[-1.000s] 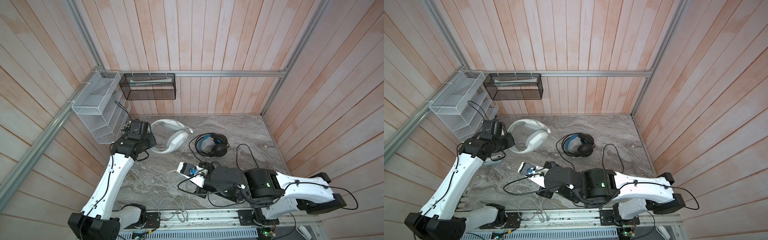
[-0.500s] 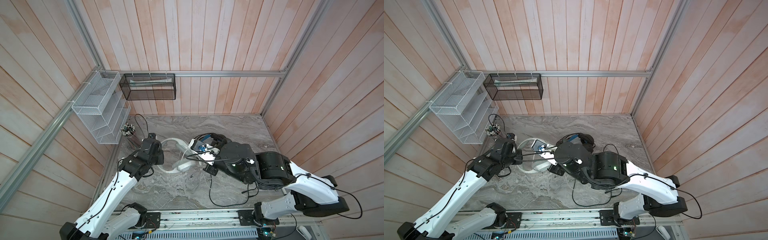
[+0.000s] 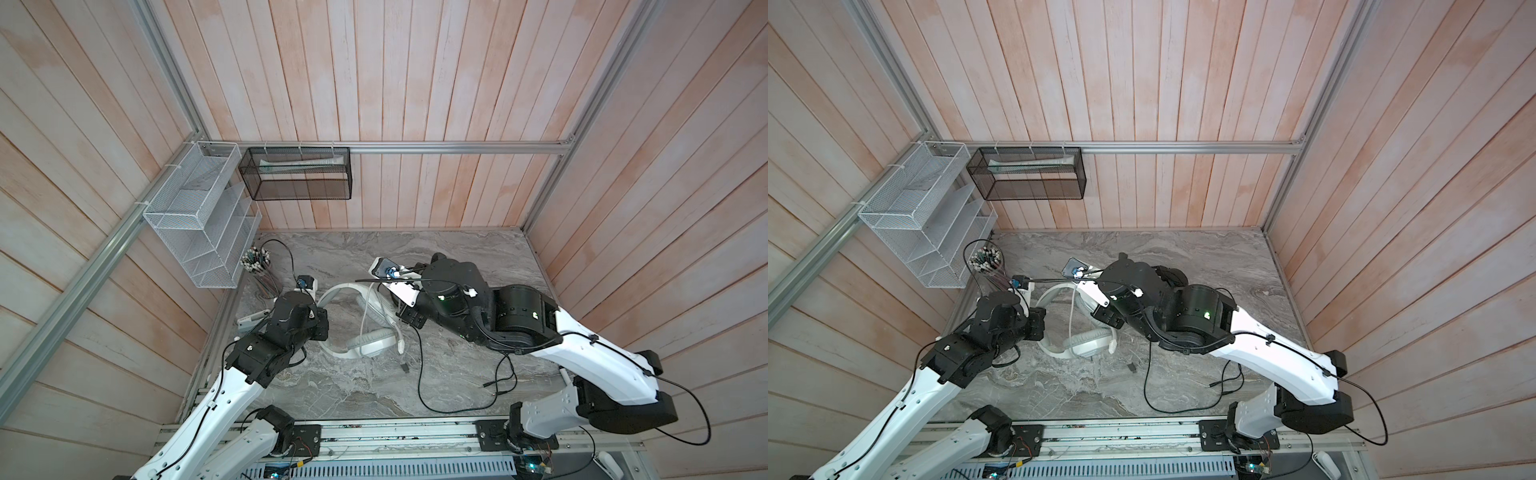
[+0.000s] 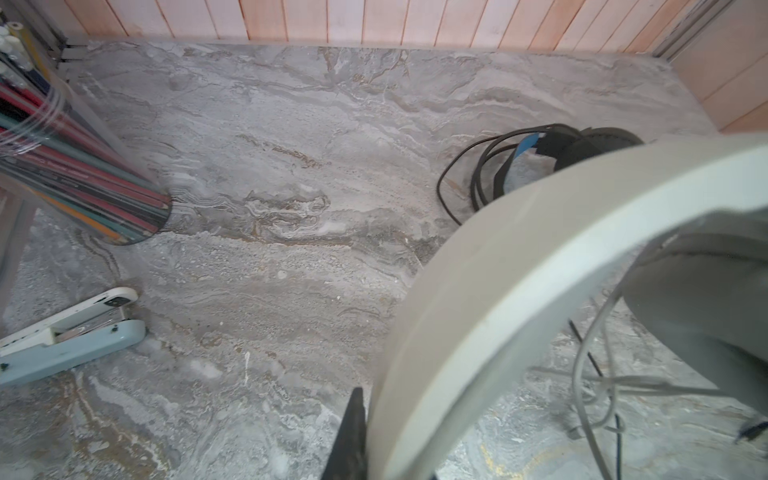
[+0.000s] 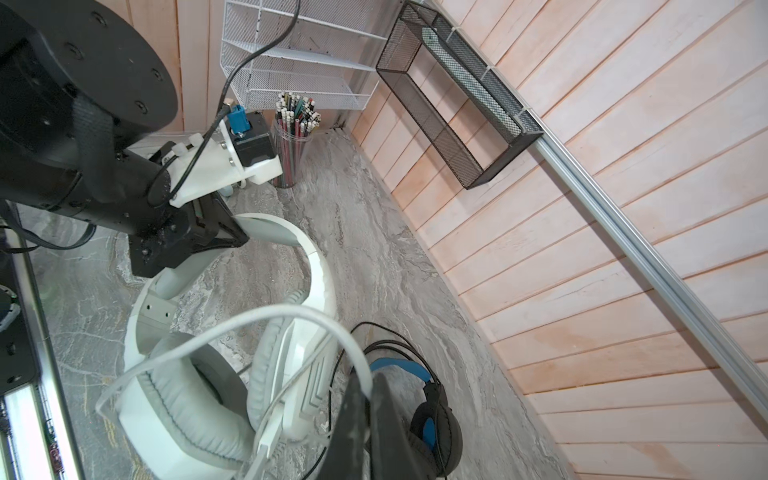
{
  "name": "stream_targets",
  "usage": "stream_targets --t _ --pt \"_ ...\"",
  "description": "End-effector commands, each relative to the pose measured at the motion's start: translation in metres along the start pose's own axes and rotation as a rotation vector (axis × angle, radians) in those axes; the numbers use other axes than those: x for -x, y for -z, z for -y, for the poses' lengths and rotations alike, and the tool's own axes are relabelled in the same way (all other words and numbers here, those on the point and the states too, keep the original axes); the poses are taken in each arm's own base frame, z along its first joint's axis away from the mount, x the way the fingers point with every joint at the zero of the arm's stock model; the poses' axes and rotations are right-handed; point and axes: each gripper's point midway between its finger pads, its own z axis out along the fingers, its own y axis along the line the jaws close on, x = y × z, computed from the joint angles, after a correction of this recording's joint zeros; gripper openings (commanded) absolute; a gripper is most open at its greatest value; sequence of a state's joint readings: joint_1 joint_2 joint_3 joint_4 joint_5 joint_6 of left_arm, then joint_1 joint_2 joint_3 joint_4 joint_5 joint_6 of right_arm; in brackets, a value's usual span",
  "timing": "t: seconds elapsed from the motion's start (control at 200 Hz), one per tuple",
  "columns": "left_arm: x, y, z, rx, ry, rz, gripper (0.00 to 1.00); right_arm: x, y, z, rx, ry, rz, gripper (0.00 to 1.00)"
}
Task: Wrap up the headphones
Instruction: 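Draw the white cable around the headset with the right gripper, moving farther from the robot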
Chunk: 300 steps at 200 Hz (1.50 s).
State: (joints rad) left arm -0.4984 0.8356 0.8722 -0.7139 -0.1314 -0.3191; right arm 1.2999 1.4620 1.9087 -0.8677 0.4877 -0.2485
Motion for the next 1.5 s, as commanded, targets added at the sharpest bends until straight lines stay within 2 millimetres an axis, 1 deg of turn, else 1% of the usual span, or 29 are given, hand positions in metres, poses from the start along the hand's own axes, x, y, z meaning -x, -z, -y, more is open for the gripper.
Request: stream_targets --t 0.0,0.055,0.115,0.245,0.315,0.415,0.52,0.665,0.76,0.805,0.88,0.97,1.03,1.2,1.285,1.4,1.495 --pt "0.021 0.007 0.032 -0.176 0.083 0.079 0.00 0.016 0.004 0.000 0.023 -0.003 0.047 0.00" --pt "0.022 0.011 0.043 -0.247 0.105 0.089 0.00 0.017 0.003 0.000 0.019 -0.005 0.050 0.00" --pt "0.023 0.014 0.049 -0.289 0.137 0.096 0.00 0.021 0.005 0.001 0.024 -0.011 0.063 0.00" --pt "0.024 0.015 0.055 -0.324 0.189 0.086 0.00 0.033 0.016 0.006 0.030 -0.037 0.105 0.00" --pt "0.026 0.016 0.059 -0.355 0.220 0.083 0.00 0.034 0.020 0.009 0.020 -0.043 0.110 0.00" --pt "0.029 0.017 0.065 -0.402 0.291 0.080 0.00 0.034 0.021 0.008 0.026 -0.052 0.107 0.00" --pt "0.031 0.014 0.071 -0.442 0.352 0.054 0.00 0.036 0.023 0.005 0.020 -0.050 0.108 0.00" --pt "0.028 -0.002 0.065 -0.377 0.398 -0.006 0.00 0.037 0.027 0.003 0.004 -0.044 0.113 0.00" --pt "0.026 -0.002 0.077 -0.446 0.384 -0.031 0.00 0.034 0.025 0.005 -0.017 -0.034 0.098 0.00" --pt "0.024 0.000 0.082 -0.479 0.376 -0.034 0.00 0.032 0.025 0.006 -0.022 -0.030 0.093 0.00" --pt "0.017 0.002 0.080 -0.479 0.357 -0.036 0.00 0.029 0.025 0.010 -0.039 -0.024 0.087 0.00" --pt "0.009 0.005 0.077 -0.477 0.326 -0.037 0.00 0.022 0.023 0.022 -0.063 -0.033 0.074 0.00" --pt "0.003 0.008 0.079 -0.496 0.311 -0.046 0.00 0.019 0.022 0.028 -0.063 -0.045 0.076 0.00" --pt "-0.013 0.010 0.086 -0.539 0.280 -0.093 0.00 0.016 0.014 0.026 -0.054 -0.035 0.061 0.00" --pt "-0.019 0.011 0.088 -0.549 0.269 -0.107 0.00 0.015 0.010 0.030 -0.063 -0.039 0.055 0.00" --pt "-0.024 0.014 0.088 -0.554 0.254 -0.113 0.00 0.012 0.004 0.041 -0.076 -0.062 0.051 0.00" --pt "-0.025 0.015 0.088 -0.557 0.253 -0.115 0.00 0.007 -0.007 0.040 -0.069 -0.066 0.030 0.00"
